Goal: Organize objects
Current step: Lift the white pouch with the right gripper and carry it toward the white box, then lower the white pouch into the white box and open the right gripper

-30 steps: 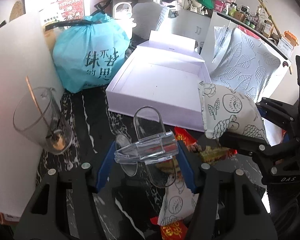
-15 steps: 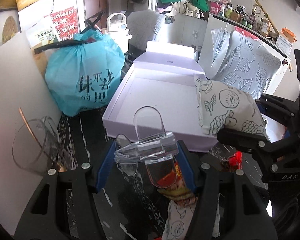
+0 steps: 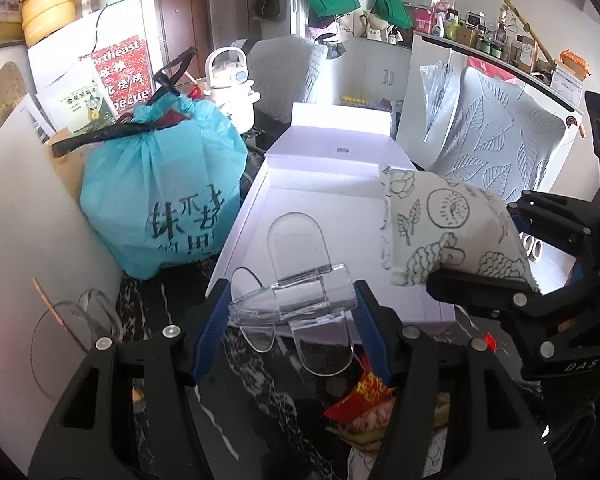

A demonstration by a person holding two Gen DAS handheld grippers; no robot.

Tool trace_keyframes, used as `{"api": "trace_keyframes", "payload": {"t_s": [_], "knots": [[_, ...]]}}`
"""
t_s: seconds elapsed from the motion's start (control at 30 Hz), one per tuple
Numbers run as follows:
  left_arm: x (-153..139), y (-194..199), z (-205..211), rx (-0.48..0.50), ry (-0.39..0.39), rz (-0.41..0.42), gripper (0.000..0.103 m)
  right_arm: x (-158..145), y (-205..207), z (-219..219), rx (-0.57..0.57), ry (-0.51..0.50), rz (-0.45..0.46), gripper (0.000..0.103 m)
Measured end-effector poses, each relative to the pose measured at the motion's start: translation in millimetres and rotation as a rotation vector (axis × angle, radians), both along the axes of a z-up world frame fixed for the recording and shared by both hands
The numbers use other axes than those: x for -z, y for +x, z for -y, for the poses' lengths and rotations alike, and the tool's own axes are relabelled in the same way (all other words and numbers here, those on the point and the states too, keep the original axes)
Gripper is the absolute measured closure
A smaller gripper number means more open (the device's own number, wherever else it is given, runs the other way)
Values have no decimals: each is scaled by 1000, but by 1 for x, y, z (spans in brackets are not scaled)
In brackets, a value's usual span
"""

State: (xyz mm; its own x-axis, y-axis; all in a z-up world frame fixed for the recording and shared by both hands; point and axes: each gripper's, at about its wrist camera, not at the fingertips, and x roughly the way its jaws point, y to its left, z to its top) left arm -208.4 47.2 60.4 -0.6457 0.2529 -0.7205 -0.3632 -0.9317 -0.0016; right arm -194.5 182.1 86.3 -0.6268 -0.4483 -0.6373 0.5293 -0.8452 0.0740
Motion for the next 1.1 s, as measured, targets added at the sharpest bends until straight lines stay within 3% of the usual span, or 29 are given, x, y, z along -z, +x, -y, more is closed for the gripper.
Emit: {"api": "trace_keyframes", "payload": {"t_s": [0.27, 0.77, 0.83, 1.0, 1.1], "knots": [[2, -27, -8, 6, -2, 5, 44, -4, -28, -1, 14, -21, 13, 43], [-16, -81, -16, -41, -69, -78, 44, -18, -89, -8, 82, -29, -12, 43], [-16, -90, -17, -41, -59, -72, 44, -16, -100, -11, 83, -30, -6, 43], [-8, -108, -26, -31, -118, -80, 44, 5, -125, -16, 91, -13, 64, 43], [2, -122, -28, -22, -94, -48, 44, 20, -136, -18, 122, 17, 104, 43]]}}
